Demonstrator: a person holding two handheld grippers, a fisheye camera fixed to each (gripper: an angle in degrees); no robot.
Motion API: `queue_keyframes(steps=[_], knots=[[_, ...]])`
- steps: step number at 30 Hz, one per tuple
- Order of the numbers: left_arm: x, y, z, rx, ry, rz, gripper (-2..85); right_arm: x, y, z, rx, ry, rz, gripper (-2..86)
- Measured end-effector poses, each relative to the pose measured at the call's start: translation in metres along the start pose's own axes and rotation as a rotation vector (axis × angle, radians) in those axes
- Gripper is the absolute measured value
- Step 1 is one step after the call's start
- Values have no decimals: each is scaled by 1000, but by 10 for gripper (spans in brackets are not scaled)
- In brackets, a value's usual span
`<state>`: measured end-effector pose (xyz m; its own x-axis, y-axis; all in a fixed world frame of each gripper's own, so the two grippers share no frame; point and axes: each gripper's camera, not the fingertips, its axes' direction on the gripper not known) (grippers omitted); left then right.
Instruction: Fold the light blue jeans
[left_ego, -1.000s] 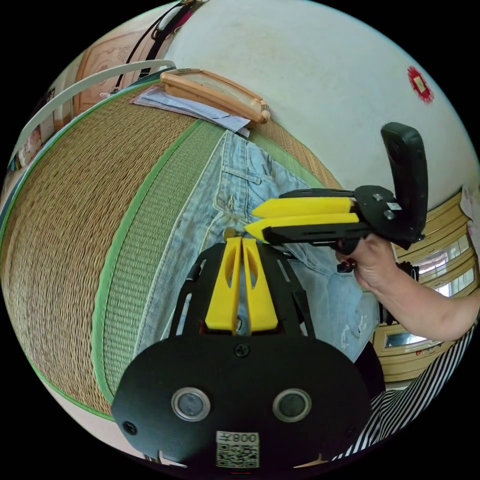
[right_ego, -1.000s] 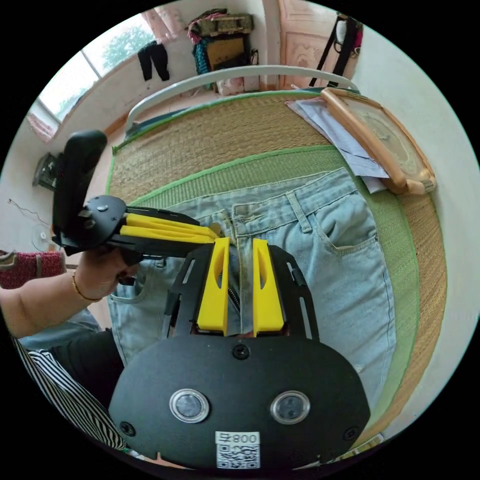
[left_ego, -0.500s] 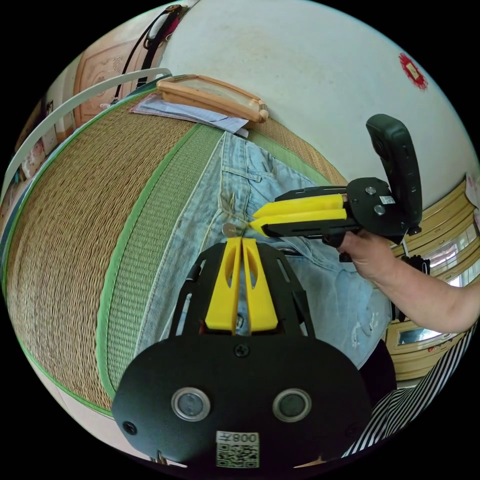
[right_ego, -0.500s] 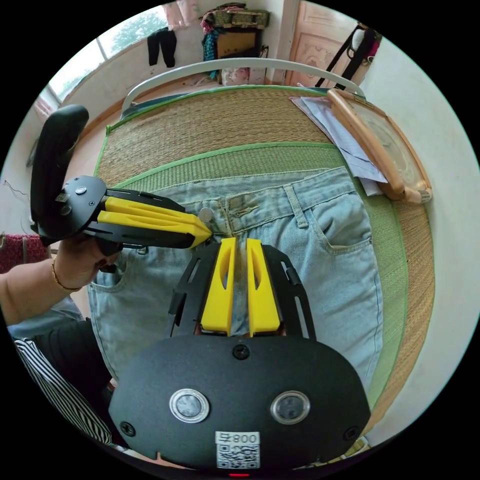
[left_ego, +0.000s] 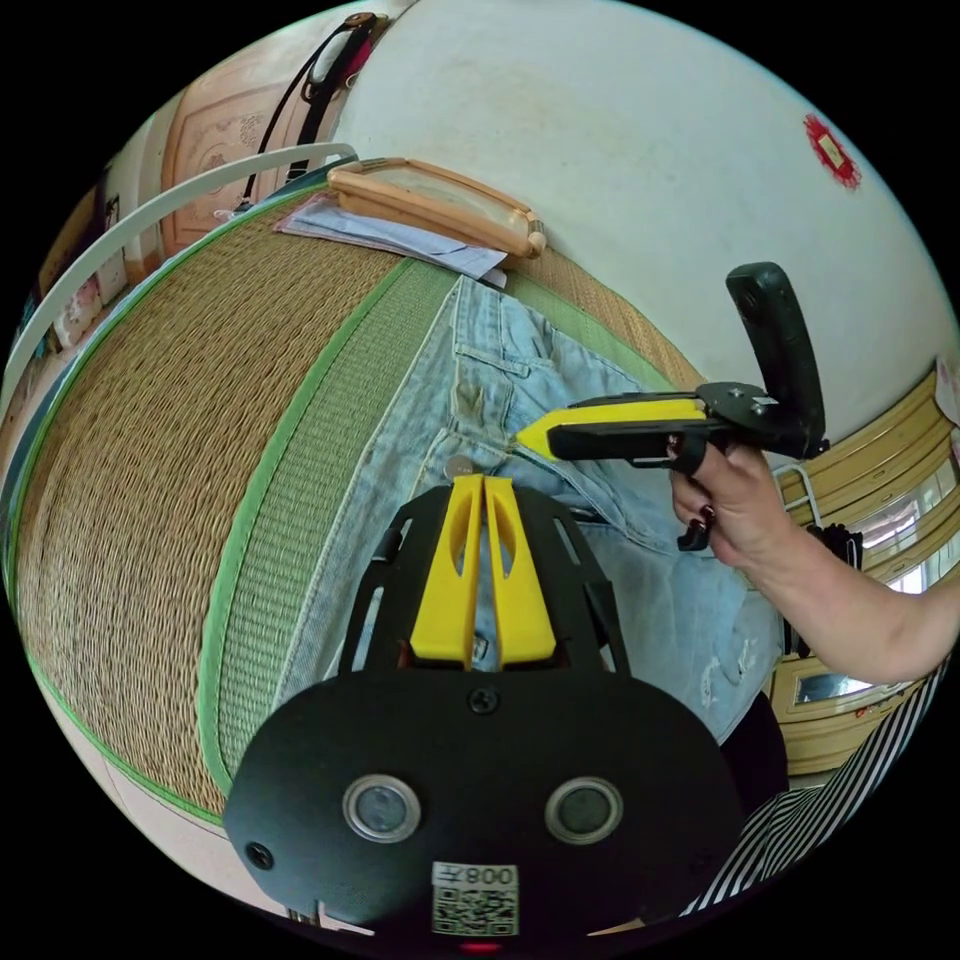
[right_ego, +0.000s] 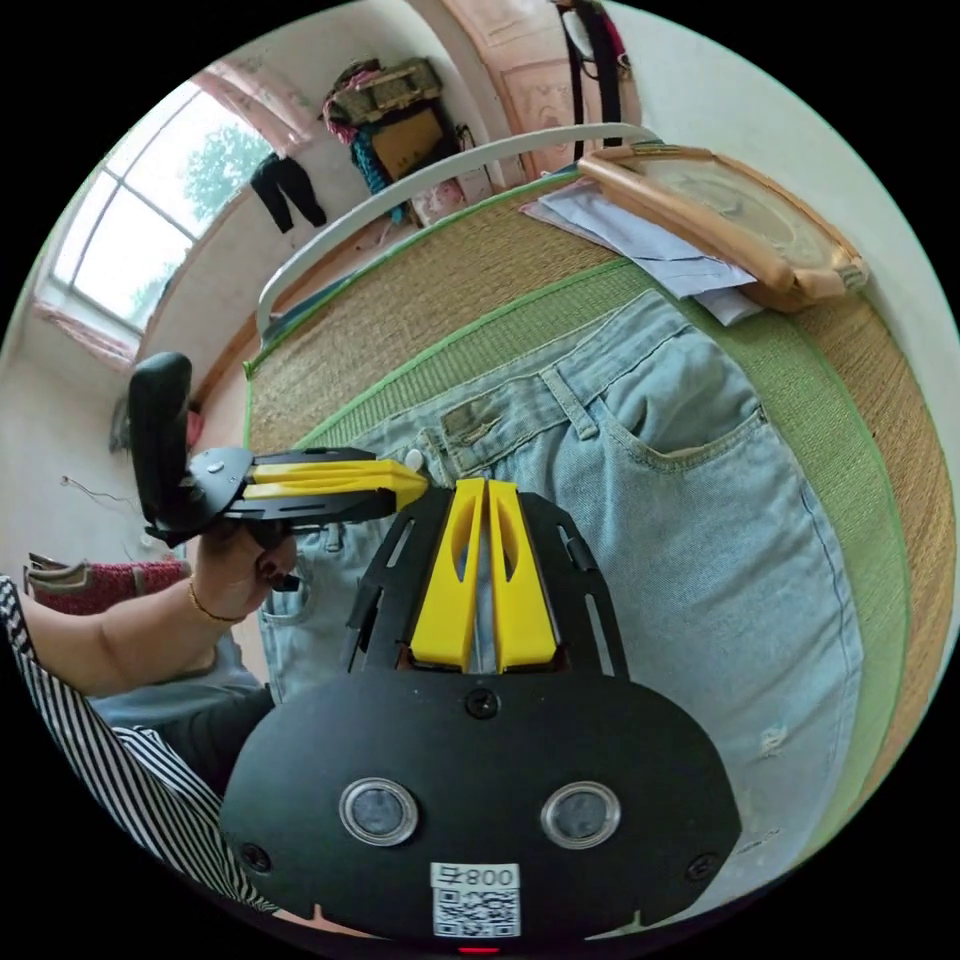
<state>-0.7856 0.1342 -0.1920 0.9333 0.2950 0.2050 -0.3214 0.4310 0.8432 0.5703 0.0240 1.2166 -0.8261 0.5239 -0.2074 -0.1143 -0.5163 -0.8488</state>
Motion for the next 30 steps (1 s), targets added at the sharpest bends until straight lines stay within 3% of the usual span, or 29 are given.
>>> queue_keyframes(steps=[7, 11, 16, 22, 24, 26, 30], knots=[[5, -2, 2, 0, 4, -3, 0, 67, 31, -54, 182, -343, 175, 2], [11, -6, 6, -2, -16, 14, 0, 67, 38, -69, 181, -449, 133, 2], [10, 3, -4, 52, -39, -39, 1, 38, 27, -53, 47, -374, 13, 2], [7, 26, -36, 244, -9, -128, 1, 41, 18, -35, -23, -345, 34, 2], [13, 11, -16, 166, 59, -75, 1, 42, 16, -37, -25, -344, 43, 3], [18, -1, 14, 34, 13, -48, 1, 42, 14, -46, -28, -349, 50, 4], [28, -5, 38, 4, -7, 17, 1, 40, 19, -83, 24, -294, 53, 2]])
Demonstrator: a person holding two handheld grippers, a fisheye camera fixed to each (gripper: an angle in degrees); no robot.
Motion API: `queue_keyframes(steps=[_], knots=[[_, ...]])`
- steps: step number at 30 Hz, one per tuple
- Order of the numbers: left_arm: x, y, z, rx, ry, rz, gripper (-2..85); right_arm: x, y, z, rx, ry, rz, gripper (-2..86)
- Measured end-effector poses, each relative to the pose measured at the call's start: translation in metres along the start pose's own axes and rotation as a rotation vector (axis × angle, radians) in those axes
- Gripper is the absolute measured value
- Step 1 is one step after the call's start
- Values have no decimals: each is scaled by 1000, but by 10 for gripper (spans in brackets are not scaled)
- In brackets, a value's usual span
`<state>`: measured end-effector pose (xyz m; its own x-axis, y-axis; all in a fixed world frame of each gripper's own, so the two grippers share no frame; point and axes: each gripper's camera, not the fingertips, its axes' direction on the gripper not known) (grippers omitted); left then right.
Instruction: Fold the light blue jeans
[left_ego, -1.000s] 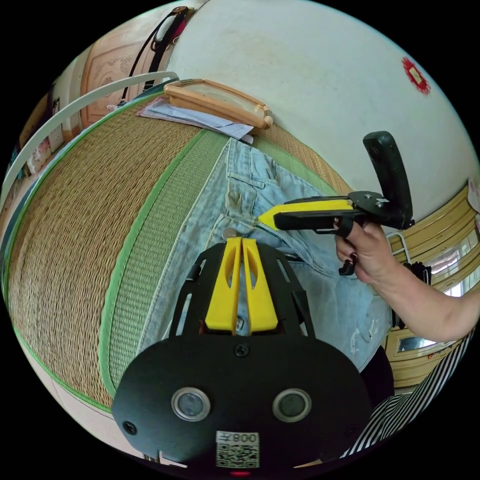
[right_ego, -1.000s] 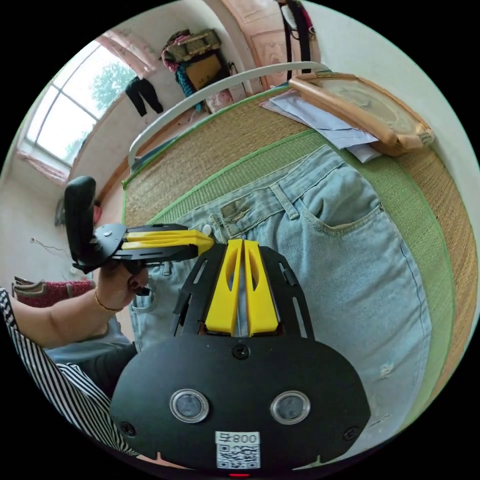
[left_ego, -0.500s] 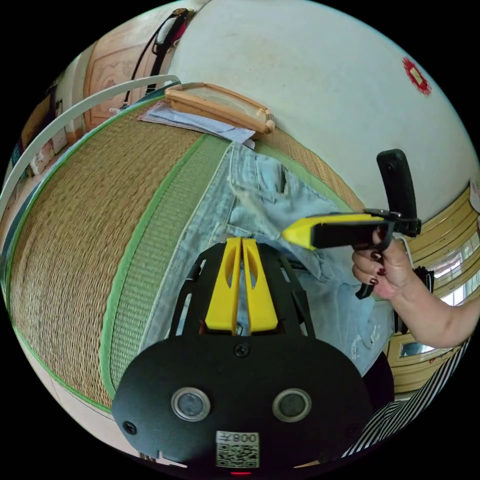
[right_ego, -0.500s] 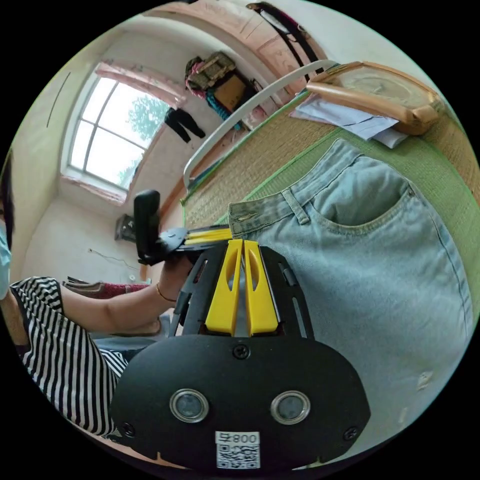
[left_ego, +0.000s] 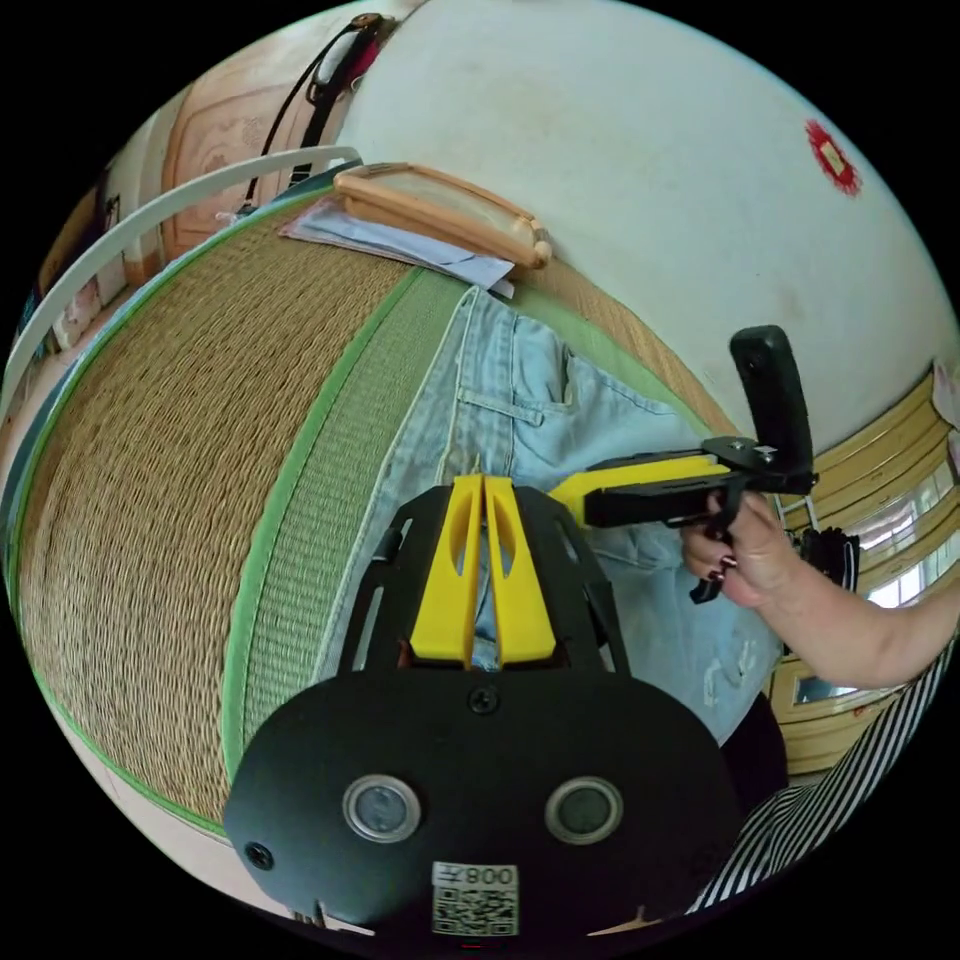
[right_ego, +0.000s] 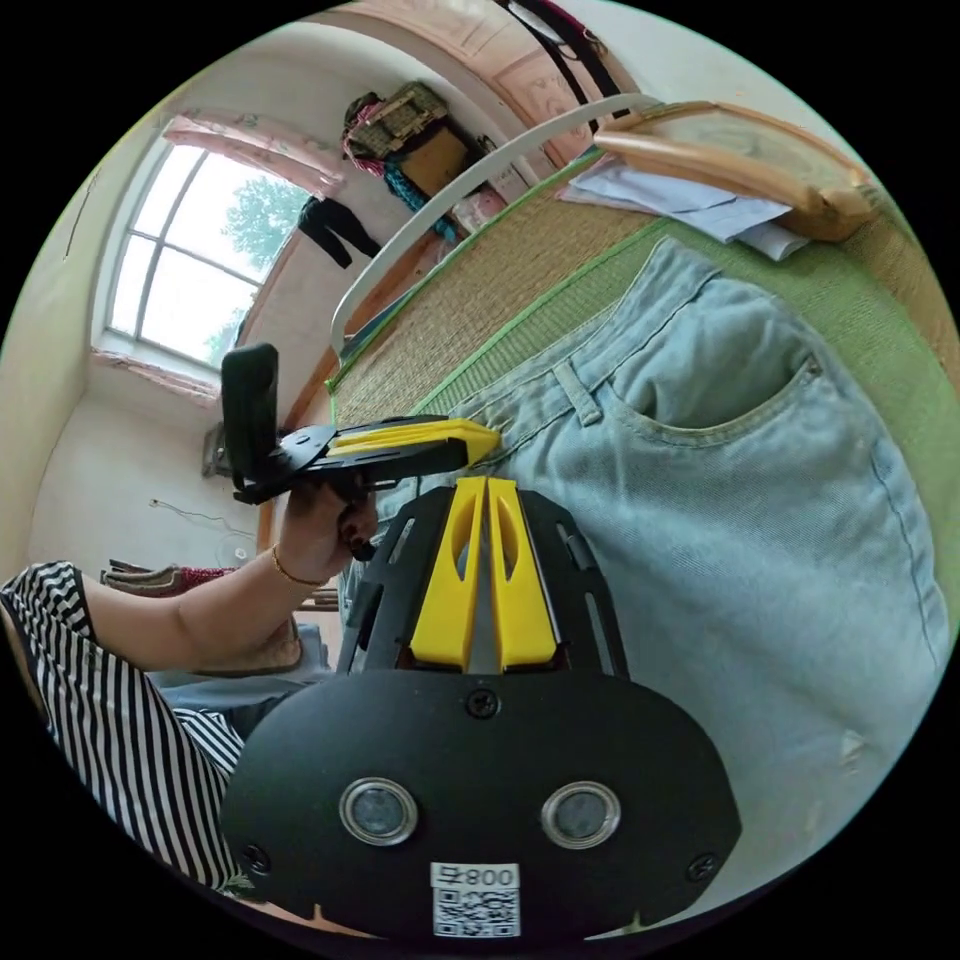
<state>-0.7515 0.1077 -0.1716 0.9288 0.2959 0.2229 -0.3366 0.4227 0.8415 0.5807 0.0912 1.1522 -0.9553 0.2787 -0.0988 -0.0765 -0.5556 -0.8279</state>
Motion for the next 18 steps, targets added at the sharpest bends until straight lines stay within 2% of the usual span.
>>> queue_keyframes(steps=[3, 5, 18], knots=[[20, 5, 10, 10, -110, 71, 1, -13, 9, -27, 35, 98, -3, 1], [31, 7, 17, 3, -186, 111, 0, -18, 5, -21, -39, 204, -4, 1], [41, 30, 72, -26, -247, 54, 0, -82, -49, -50, -77, 179, -5, 0]])
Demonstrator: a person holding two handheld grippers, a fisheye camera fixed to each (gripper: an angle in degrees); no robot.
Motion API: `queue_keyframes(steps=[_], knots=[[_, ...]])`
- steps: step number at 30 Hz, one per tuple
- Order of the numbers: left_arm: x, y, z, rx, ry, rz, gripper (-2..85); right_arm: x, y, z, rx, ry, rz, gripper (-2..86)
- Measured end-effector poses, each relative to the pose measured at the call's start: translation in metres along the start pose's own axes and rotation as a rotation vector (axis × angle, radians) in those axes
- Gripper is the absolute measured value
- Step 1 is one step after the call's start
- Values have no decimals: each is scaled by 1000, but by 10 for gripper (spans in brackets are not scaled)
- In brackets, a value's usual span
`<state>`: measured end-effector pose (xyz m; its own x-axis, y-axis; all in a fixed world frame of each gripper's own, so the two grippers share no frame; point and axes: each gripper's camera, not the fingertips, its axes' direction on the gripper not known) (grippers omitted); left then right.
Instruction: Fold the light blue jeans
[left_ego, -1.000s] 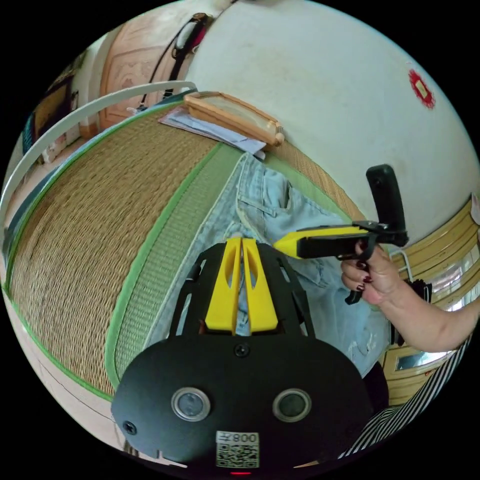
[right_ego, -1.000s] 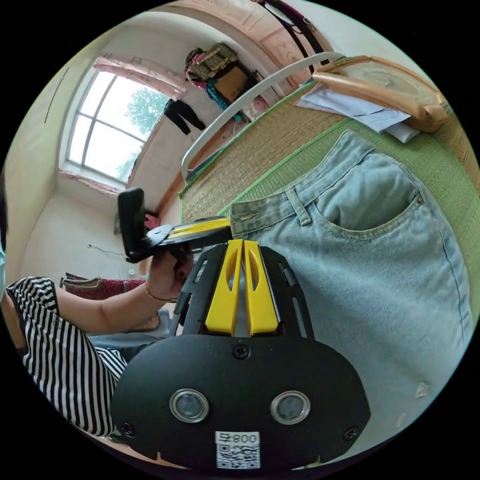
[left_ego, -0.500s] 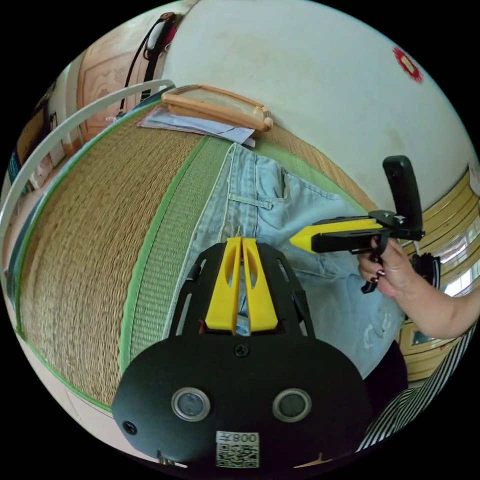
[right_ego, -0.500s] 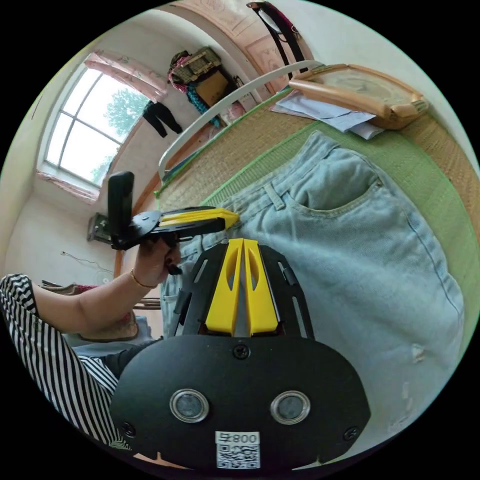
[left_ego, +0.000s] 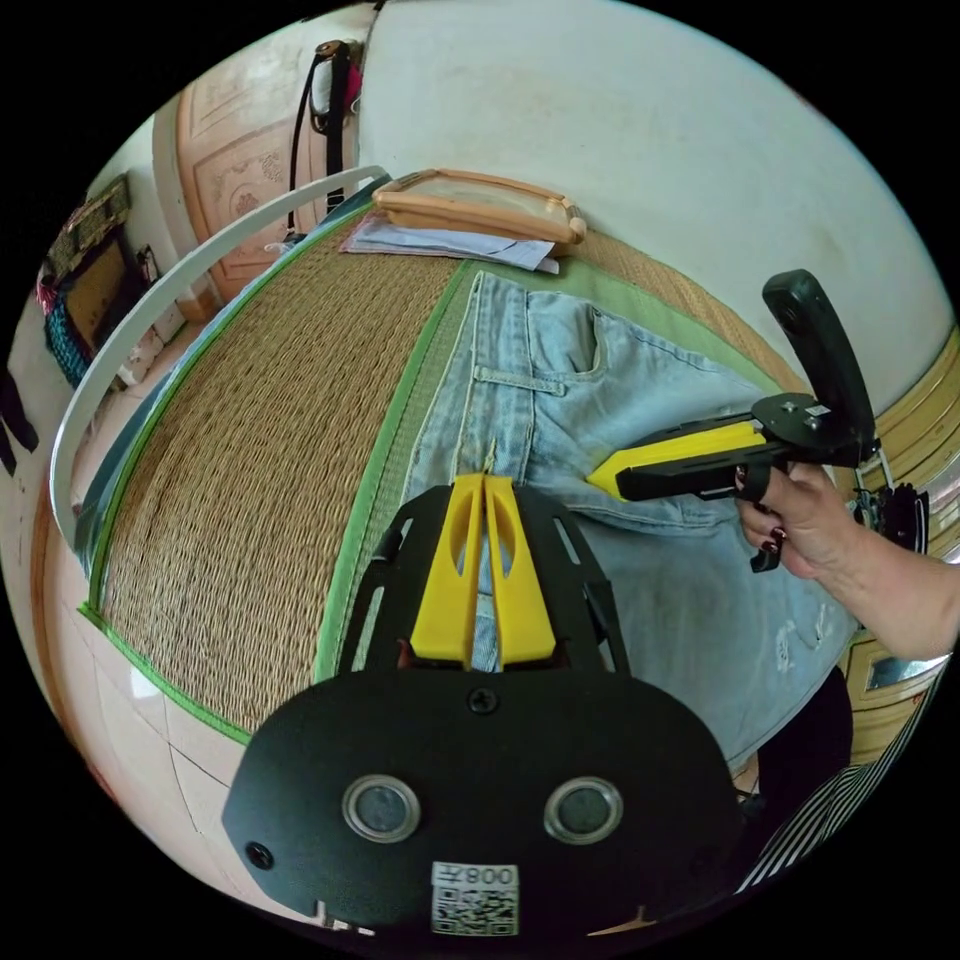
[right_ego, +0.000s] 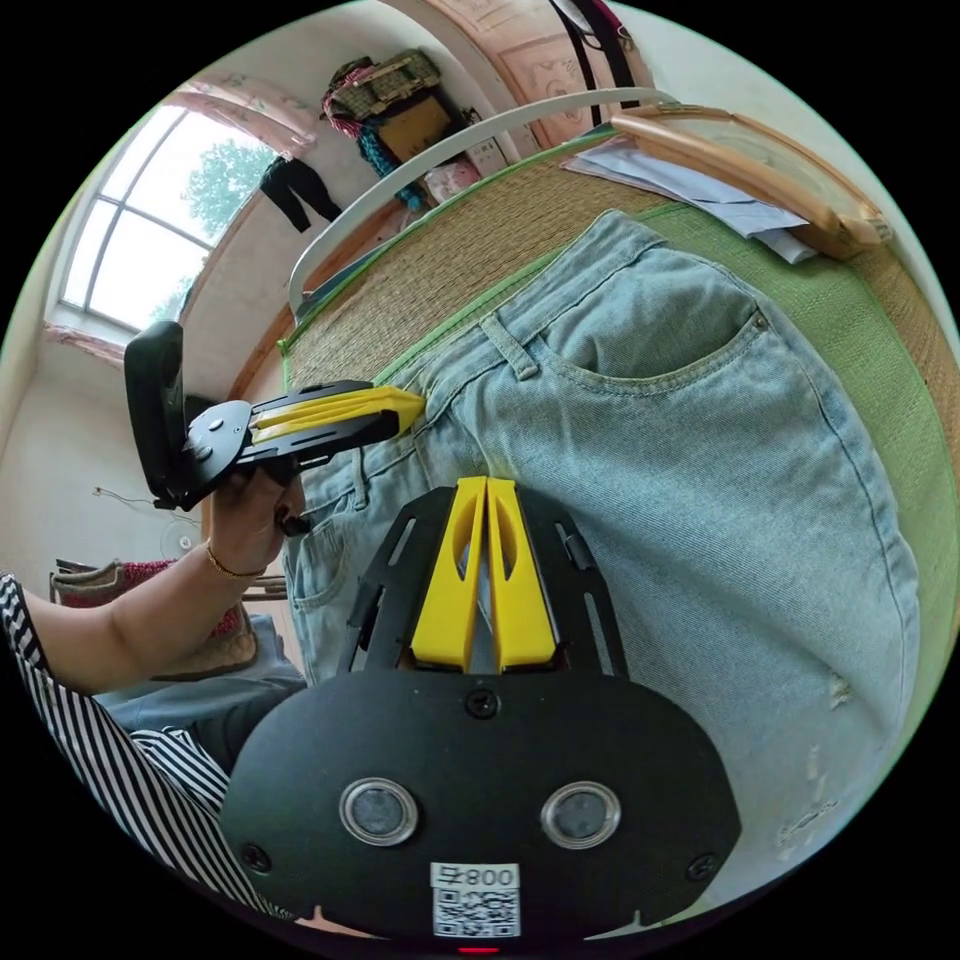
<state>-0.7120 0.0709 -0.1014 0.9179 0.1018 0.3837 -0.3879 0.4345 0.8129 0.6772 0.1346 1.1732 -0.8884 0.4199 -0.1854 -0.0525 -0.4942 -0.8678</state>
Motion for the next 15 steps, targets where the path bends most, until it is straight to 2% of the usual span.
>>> queue_keyframes(steps=[7, 9, 11, 15], knots=[[34, -8, 43, -46, -42, 27, 0, -9, -14, -75, 35, -64, 32, 0], [45, -12, 60, -64, -46, 37, 1, -12, -3, -107, 61, -15, 34, 0], [53, -14, 75, -75, -49, 44, 1, -6, 24, -150, 99, 45, 93, 0], [66, -16, 112, -94, -9, -6, 1, 11, 49, -178, 52, -2, 210, 0]])
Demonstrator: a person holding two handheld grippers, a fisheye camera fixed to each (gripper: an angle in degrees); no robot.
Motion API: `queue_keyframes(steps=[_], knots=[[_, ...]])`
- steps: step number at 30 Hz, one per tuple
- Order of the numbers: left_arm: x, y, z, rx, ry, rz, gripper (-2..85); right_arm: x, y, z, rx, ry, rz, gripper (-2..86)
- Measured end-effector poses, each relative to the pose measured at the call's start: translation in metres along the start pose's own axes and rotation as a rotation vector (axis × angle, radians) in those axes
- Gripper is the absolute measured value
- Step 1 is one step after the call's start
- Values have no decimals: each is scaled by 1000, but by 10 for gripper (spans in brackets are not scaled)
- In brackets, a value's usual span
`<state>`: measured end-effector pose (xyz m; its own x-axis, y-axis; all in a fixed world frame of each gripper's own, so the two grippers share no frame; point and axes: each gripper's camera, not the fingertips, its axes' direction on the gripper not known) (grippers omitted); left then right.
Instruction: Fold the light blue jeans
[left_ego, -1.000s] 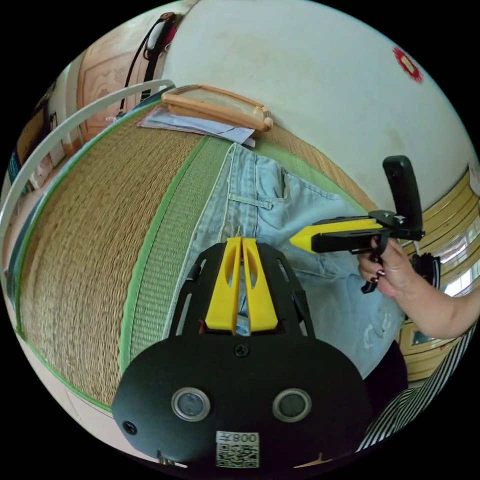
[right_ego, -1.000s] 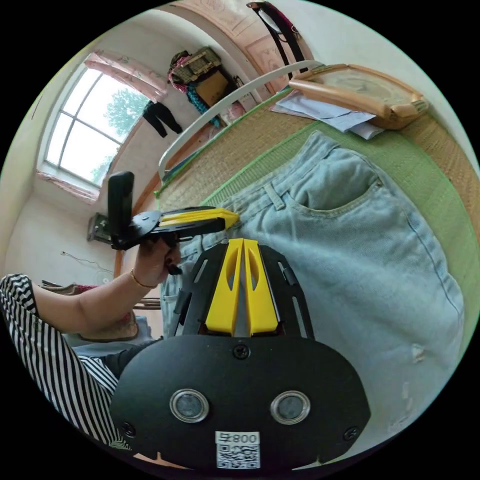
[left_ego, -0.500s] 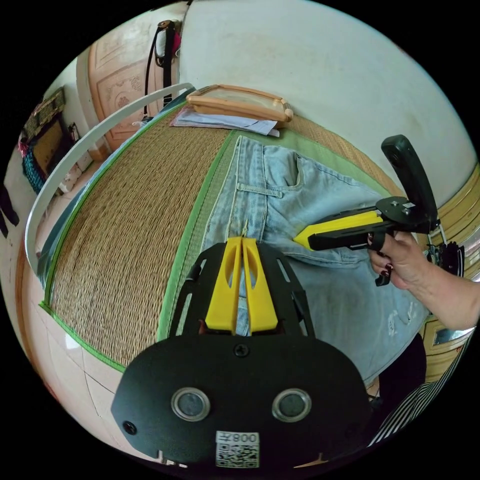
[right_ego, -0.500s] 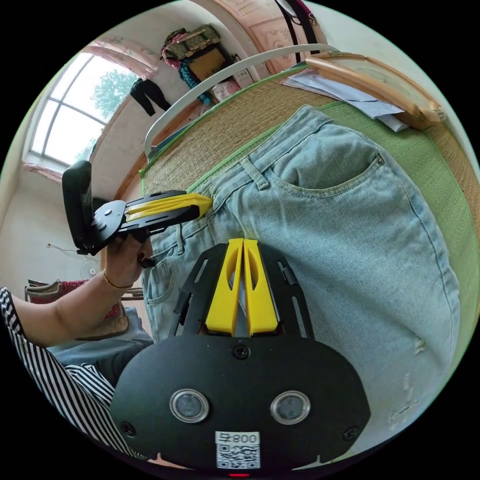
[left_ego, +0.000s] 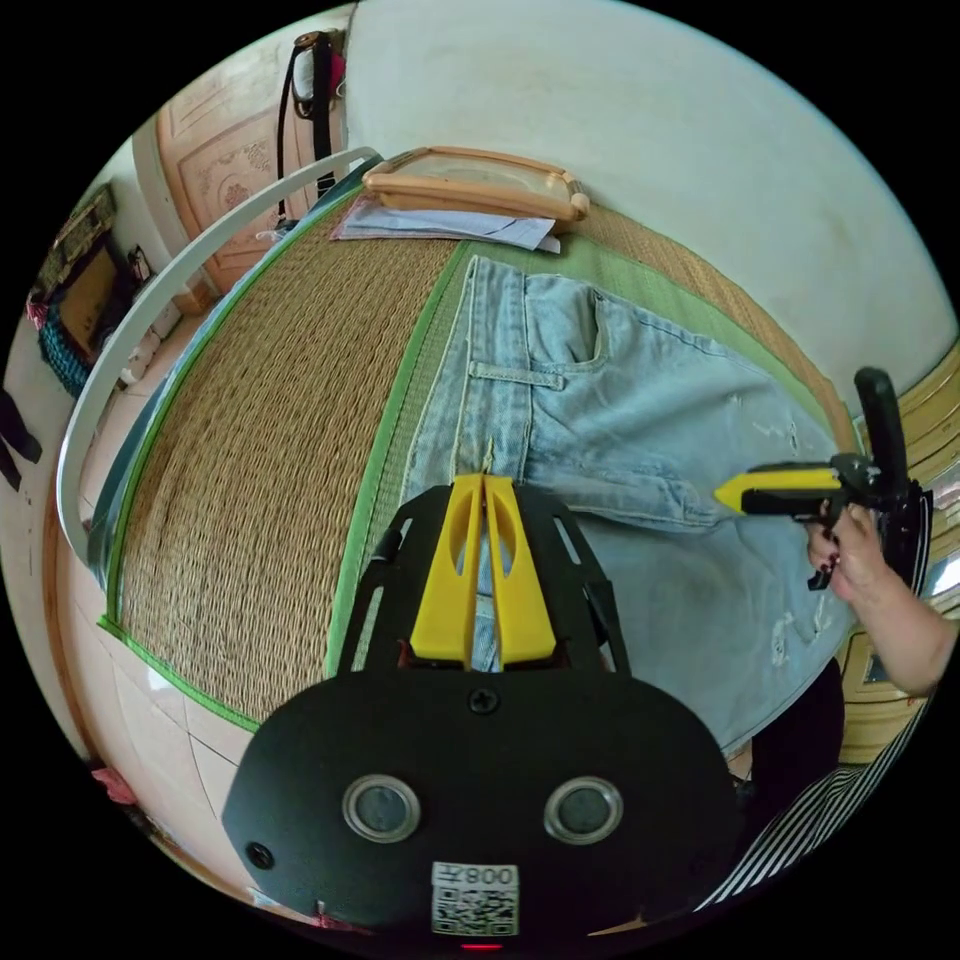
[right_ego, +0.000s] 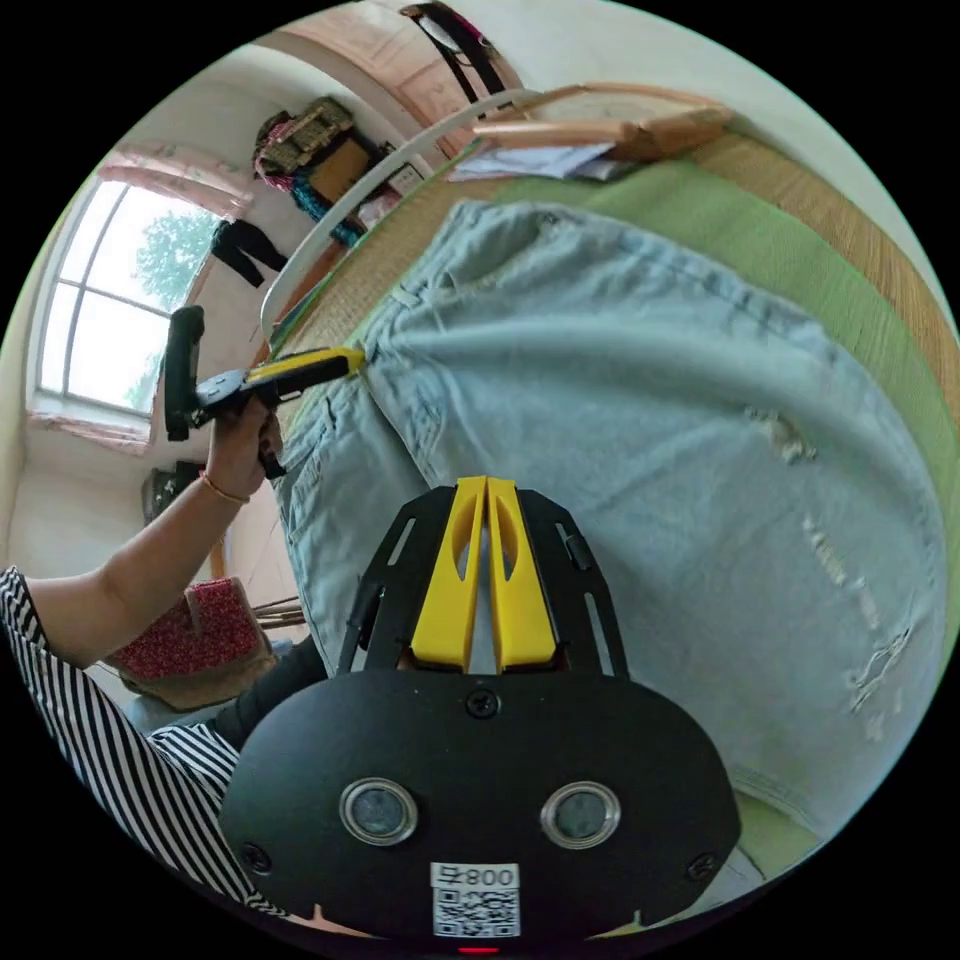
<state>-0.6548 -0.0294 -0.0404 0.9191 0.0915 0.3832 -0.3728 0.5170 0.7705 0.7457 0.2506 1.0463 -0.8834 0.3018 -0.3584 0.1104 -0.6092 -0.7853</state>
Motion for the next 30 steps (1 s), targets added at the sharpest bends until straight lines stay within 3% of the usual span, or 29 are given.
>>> queue_keyframes(steps=[5, 13, 16, 23, 30], knots=[[13, -8, 39, -47, 73, -105, 2, -18, -20, -41, -1, -3, 35, 1], [90, -10, 72, 83, 131, -82, 11, -35, -17, -173, 145, -128, 51, 7], [167, -24, 111, 85, 295, 93, 29, -7, 29, -247, 273, -98, 170, 18], [461, -73, 265, -115, 634, 617, 84, 94, 212, -455, 545, 255, 679, 65], [707, -109, 402, -184, 601, 827, 87, 145, 263, -573, 505, 466, 908, 97]])
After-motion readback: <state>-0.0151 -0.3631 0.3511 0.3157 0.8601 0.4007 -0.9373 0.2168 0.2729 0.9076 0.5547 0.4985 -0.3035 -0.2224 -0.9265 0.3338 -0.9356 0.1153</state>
